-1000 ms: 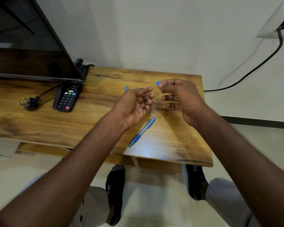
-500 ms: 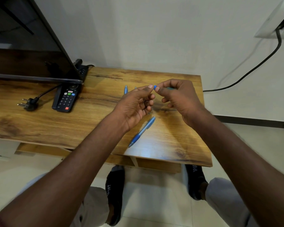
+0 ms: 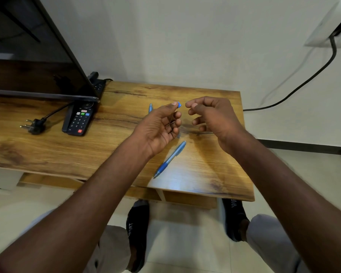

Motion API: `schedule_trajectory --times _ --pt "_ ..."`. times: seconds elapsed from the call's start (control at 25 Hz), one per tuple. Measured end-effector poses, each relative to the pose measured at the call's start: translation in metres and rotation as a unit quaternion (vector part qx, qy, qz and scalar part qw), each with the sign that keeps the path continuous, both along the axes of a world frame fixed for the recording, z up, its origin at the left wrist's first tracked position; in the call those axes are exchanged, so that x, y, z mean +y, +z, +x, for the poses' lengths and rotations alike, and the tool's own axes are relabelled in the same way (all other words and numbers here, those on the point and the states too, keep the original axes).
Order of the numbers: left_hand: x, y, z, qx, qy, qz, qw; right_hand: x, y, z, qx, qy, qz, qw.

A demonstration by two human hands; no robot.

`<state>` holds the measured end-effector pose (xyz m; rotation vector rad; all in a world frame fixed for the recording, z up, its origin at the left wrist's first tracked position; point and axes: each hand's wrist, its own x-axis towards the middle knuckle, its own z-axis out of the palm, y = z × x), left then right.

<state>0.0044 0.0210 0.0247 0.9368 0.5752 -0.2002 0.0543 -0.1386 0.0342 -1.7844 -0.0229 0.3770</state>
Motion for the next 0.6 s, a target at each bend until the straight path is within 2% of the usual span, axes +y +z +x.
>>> schedule_trajectory --times 0.32,0.6 --pt "0.0037 -0.0005 0.0013 0.022 0.009 -0.017 1.0 0.0021 0.0036 -0.0041 -0.041 0.018 0.02 0.999" --pt "0.0071 -0.005 0.0034 0.029 0.026 -0.043 0.998 0.0031 0.0011 -0.0043 -0.035 0.033 0.005 0.999"
